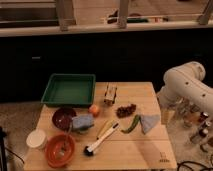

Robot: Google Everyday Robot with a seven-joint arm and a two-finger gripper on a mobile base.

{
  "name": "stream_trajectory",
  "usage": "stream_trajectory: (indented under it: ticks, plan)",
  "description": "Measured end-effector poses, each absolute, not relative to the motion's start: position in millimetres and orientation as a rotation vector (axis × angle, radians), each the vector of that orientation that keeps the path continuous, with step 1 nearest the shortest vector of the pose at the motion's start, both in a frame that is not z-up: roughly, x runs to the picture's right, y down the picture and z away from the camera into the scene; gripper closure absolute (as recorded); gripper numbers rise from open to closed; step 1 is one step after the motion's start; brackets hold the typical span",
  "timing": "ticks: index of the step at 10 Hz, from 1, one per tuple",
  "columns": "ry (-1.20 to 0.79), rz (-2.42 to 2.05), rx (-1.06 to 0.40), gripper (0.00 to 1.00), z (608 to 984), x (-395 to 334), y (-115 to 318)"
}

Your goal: Place pepper in table surface

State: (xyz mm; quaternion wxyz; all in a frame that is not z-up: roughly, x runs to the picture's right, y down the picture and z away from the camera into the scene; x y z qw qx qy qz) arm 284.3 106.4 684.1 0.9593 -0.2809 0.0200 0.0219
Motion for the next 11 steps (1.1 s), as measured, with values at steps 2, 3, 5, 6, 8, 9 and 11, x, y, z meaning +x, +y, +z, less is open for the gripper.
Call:
stream_trajectory:
  ticks: [2,3,5,6,8,9,11]
  plan:
    - [0.04,0.045,-0.57,0.2,684.1,284.3,106.4]
    - [0.041,0.044,-0.57,0.2,684.1,284.3,106.4]
    - [0.046,-0.038,-0.565,0.2,691.3,273.0,100.0]
    - [0.049,-0.092,-0.566,0.2,695.8,263.0,96.4]
    - [0.059,-0.161,-0.564,0.2,702.3,254.6,90.6]
    - [0.059,-0.17,-0.566,0.2,704.7,251.3,90.1]
    - [0.047,-0.216,-0.571,0.2,710.8,236.3,86.9]
